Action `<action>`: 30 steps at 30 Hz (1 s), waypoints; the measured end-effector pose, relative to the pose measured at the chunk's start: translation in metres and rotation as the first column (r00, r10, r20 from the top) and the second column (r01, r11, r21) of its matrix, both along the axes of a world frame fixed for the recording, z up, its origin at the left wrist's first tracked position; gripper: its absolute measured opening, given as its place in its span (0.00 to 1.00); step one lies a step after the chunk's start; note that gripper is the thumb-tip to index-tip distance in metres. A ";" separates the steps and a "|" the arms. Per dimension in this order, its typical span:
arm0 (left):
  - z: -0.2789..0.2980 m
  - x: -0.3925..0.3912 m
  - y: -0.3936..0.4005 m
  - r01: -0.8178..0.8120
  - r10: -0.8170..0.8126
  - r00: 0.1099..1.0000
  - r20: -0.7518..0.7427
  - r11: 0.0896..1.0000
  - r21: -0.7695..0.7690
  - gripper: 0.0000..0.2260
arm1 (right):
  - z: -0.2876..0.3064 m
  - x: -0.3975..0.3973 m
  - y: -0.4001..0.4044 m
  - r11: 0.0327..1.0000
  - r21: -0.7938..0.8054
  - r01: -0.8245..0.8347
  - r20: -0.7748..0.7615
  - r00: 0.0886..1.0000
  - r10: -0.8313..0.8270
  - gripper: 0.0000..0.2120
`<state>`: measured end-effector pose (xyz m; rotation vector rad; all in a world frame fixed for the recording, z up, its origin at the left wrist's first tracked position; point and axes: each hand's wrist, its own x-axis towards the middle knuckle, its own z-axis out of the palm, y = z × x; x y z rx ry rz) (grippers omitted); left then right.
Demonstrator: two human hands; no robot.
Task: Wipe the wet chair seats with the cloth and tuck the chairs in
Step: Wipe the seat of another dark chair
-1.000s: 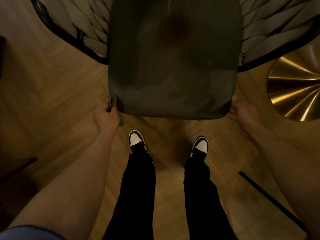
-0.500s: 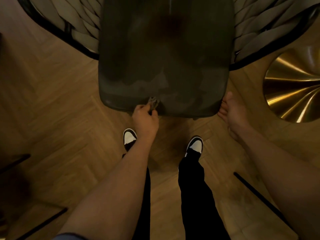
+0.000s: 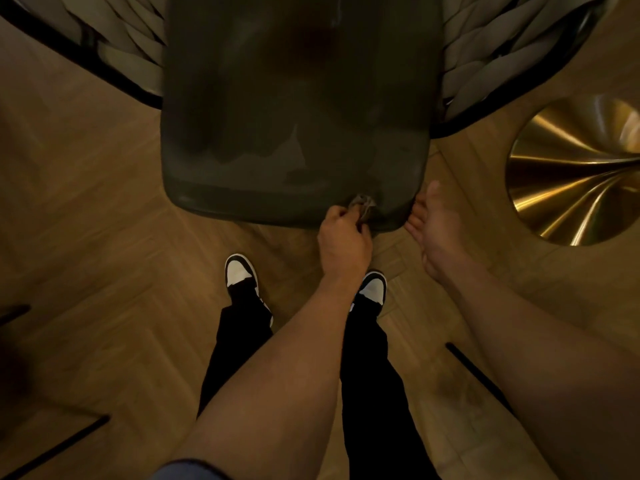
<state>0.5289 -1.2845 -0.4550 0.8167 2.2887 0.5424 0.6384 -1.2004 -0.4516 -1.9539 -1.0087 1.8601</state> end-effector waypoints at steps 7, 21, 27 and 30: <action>0.000 0.045 0.034 0.227 -0.229 0.972 0.054 0.973 0.032 0.10 | -0.005 0.003 0.003 0.997 -0.035 0.072 0.071 0.995 -0.070 0.27; 0.003 -0.023 0.010 0.192 -0.190 0.977 -0.095 0.981 0.015 0.13 | 0.005 -0.011 0.023 0.943 0.108 -0.315 0.388 0.887 0.251 0.29; 0.005 -0.094 -0.025 0.042 -0.047 0.986 -0.163 0.999 -0.032 0.11 | 0.004 -0.025 0.027 0.893 0.110 -0.437 0.436 0.828 0.352 0.30; 0.002 -0.129 -0.043 -0.010 0.001 0.980 -0.198 0.999 -0.043 0.11 | 0.000 -0.025 0.028 0.884 0.118 -0.453 0.477 0.806 0.349 0.34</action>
